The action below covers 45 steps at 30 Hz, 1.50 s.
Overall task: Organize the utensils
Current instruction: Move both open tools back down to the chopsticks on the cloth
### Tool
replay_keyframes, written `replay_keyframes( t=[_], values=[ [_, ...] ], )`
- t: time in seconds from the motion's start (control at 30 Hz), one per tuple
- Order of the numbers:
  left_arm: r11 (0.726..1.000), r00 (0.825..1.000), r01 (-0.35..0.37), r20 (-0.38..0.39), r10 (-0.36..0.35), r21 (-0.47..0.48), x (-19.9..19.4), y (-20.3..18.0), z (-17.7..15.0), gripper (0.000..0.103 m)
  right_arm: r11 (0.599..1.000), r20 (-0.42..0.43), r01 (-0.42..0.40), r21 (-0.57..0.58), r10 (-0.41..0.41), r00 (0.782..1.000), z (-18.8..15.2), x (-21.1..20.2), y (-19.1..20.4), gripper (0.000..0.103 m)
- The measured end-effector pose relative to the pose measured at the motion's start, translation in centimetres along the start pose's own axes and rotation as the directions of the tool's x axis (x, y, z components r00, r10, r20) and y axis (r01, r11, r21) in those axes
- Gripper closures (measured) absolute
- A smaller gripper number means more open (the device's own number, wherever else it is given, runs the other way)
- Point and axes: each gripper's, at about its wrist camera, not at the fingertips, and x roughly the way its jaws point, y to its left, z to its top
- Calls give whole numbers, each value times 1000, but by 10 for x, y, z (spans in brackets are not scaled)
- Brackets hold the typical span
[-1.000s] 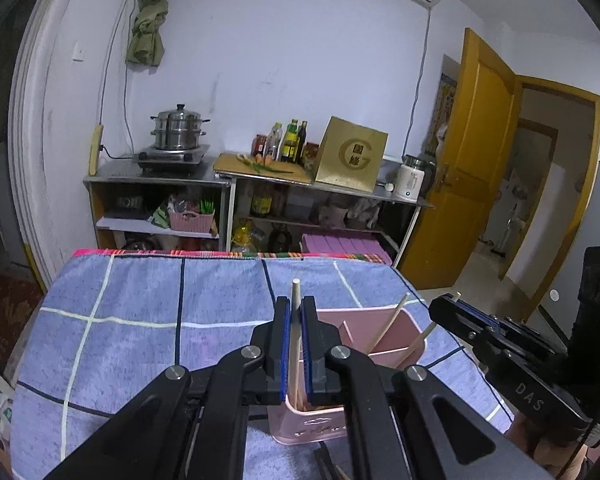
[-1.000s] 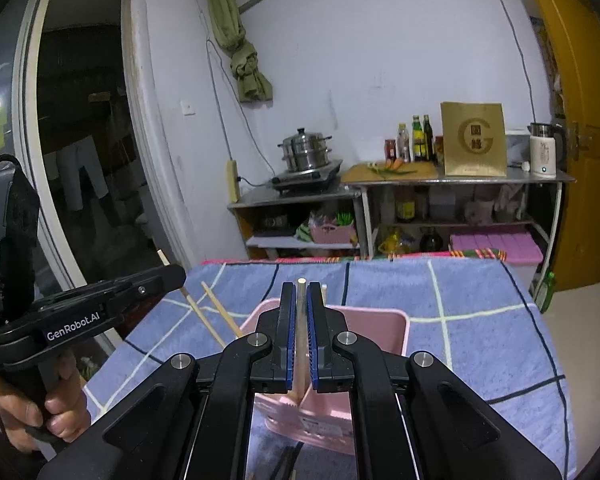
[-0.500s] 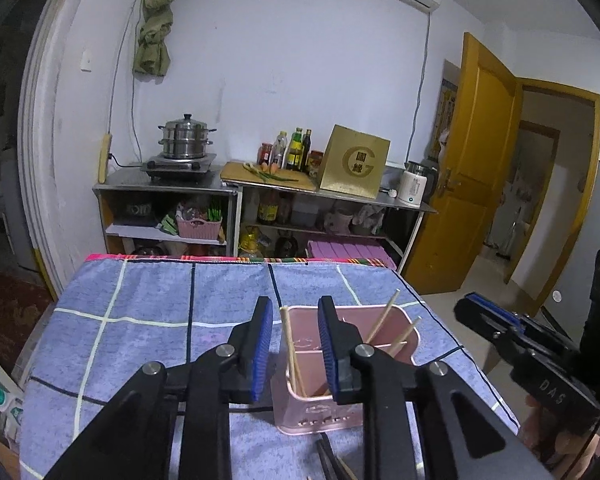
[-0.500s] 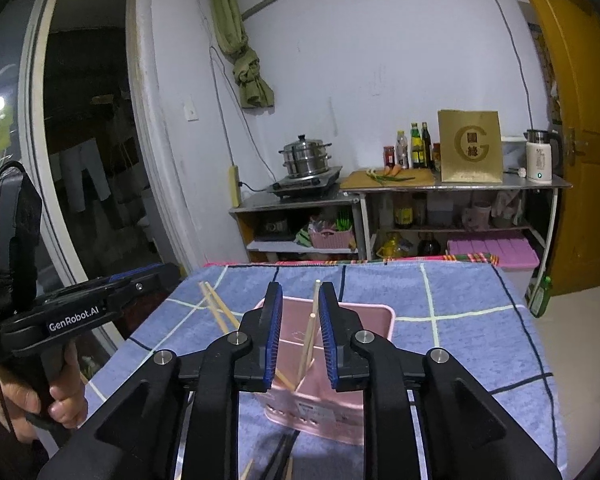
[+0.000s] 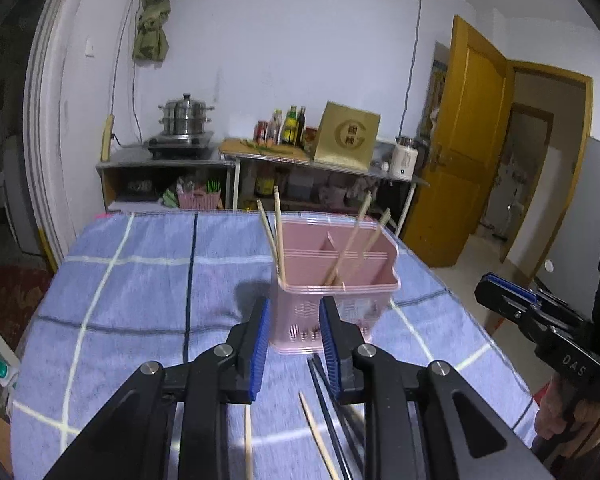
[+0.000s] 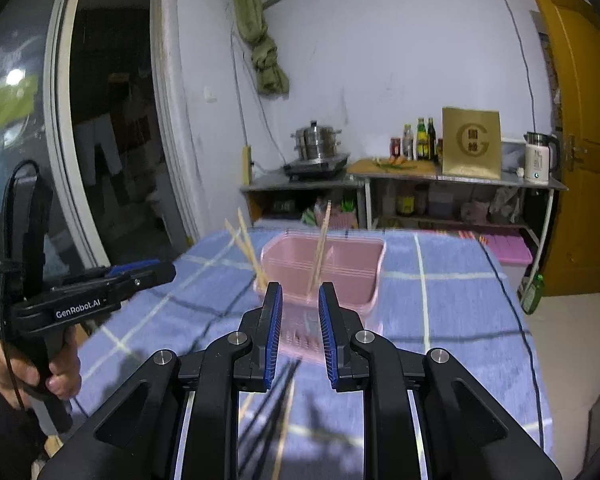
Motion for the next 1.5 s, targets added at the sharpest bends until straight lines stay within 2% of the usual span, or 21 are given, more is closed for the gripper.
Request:
replay_keyframes(
  t=[0.23, 0.5, 0.83, 1.17, 1.5],
  values=[
    [1000, 995, 8, -98, -8, -2, 10, -5, -43, 78, 1000, -100, 7, 6, -6, 995, -34, 8, -6, 84],
    [1000, 980, -3, -200, 3, -2, 35, -7, -67, 78, 1000, -172, -3, 14, 5, 985, -55, 16, -10, 84],
    [1000, 947, -8, -321, 1, -22, 79, -4, -87, 78, 1000, -310, -31, 5, 31, 950, -73, 54, -3, 84],
    [998, 924, -37, -382, 17, -44, 106, 2, -97, 78, 998, -406, -44, -37, 25, 913, -80, 92, 5, 84],
    [998, 920, -42, -391, 25, -36, 117, 3, -96, 78, 998, -461, -40, -51, 12, 887, -84, 125, 5, 84]
  ],
)
